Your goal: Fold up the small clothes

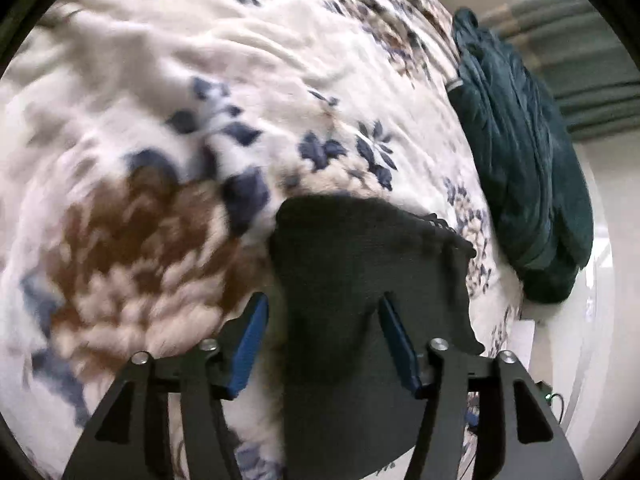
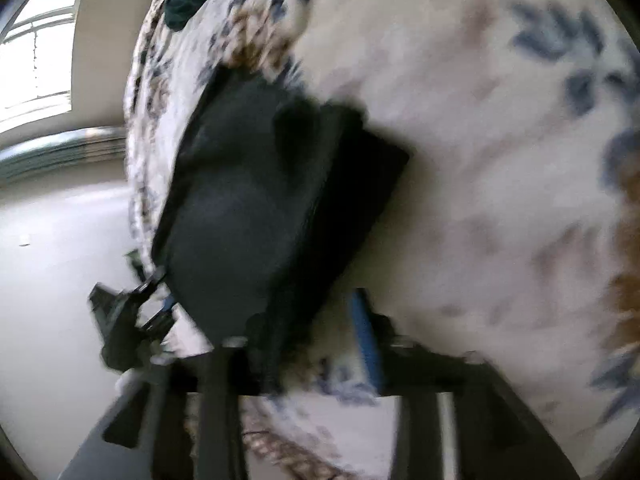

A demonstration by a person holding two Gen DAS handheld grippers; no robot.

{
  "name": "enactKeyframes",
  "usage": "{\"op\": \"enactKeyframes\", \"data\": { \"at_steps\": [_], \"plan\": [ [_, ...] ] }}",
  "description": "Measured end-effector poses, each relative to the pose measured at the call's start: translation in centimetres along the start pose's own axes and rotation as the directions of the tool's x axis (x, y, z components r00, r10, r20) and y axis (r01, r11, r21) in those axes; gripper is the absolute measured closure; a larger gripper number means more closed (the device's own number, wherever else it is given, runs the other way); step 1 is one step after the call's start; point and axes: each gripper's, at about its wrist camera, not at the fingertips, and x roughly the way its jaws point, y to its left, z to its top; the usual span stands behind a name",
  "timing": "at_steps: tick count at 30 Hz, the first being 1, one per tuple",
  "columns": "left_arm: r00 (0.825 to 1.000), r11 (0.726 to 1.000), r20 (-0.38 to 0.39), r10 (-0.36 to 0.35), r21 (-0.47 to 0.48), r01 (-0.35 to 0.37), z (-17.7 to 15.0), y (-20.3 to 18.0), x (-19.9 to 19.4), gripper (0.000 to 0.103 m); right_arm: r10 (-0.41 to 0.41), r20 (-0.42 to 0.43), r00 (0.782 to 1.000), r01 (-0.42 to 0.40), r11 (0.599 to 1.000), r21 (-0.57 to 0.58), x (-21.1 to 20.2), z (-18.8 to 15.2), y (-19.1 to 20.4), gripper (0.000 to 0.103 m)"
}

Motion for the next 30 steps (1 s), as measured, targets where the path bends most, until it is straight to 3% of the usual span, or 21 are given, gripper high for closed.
{"op": "enactKeyframes", "data": {
  "at_steps": [3,6,9,12,15,17,20,21,22,23,24,25,26,30],
  "plan": [
    [0.999,0.998,0.0,-0.034,-0.053,0.034,-2.5,0.9,0.3,0.047,-0.026,0.088,0.996,0.033,0.997,-0.074,-2.6,2.3,1.0,0.038],
    [0.996,0.993,-0.035,-0.08,-0.089,0.076,-4.1,0.6,2.6,0.047,-0.026,0.099,0.995,0.041,0.987,-0.156,-2.5,6.3,2.7,0.035],
    [0.996,0.994,-0.022,-0.088,-0.06,0.087,-4.6,0.3,4.5,0.043,-0.014,0.019,1.0,0.018,0.971,-0.237,0.6,11.2,4.9,0.035],
    [0.993,0.991,-0.01,-0.115,-0.07,0.114,-4.2,0.7,4.9,0.04,-0.018,-0.186,0.982,-0.043,0.947,-0.319,6.6,14.9,7.3,0.035],
    [0.992,0.991,-0.016,-0.128,-0.037,0.127,-4.1,0.6,4.8,0.04,-0.073,-0.273,0.959,-0.04,0.921,-0.387,10.4,15.8,8.7,0.034],
    [0.99,0.99,-0.024,-0.141,-0.023,0.141,-4.0,0.7,4.9,0.04,-0.049,-0.29,0.956,-0.074,0.914,-0.399,10.7,15.4,9.3,0.035],
    [0.987,0.988,-0.035,-0.155,-0.016,0.154,-3.9,0.9,5.2,0.04,0.037,-0.415,0.909,-0.208,0.903,-0.376,11.8,14.2,9.9,0.046],
    [0.986,0.987,-0.036,-0.16,-0.014,0.16,-3.9,1.1,5.1,0.04,0.016,-0.451,0.892,-0.215,0.893,-0.394,12.6,13.4,10.1,0.046],
    [0.986,0.986,-0.032,-0.164,-0.009,0.164,-4.0,1.1,5.0,0.041,-0.007,-0.455,0.891,-0.204,0.887,-0.415,13.2,12.9,10.3,0.046],
    [0.986,0.986,-0.022,-0.166,0.001,0.166,-4.0,1.0,4.9,0.044,-0.021,-0.453,0.891,-0.192,0.887,-0.42,13.9,12.6,10.2,0.053],
    [0.987,0.987,0.003,-0.161,0.019,0.161,-4.1,0.9,4.4,0.056,-0.016,-0.442,0.897,-0.185,0.894,-0.407,14.2,12.4,10.1,0.074],
    [0.986,0.985,0.016,-0.169,0.034,0.168,-4.1,0.6,4.1,0.063,-0.006,-0.429,0.903,-0.177,0.906,-0.385,14.3,12.4,9.9,0.08],
    [0.984,0.983,0.016,-0.176,0.048,0.175,-4.1,0.2,3.8,0.071,0.009,-0.41,0.912,-0.172,0.917,-0.36,14.0,12.5,9.7,0.083],
    [0.977,0.973,-0.031,-0.212,0.087,0.214,-3.1,-2.3,2.1,0.076,0.053,-0.321,0.945,-0.154,0.942,-0.3,10.9,10.8,9.4,0.086]
  ]
}}
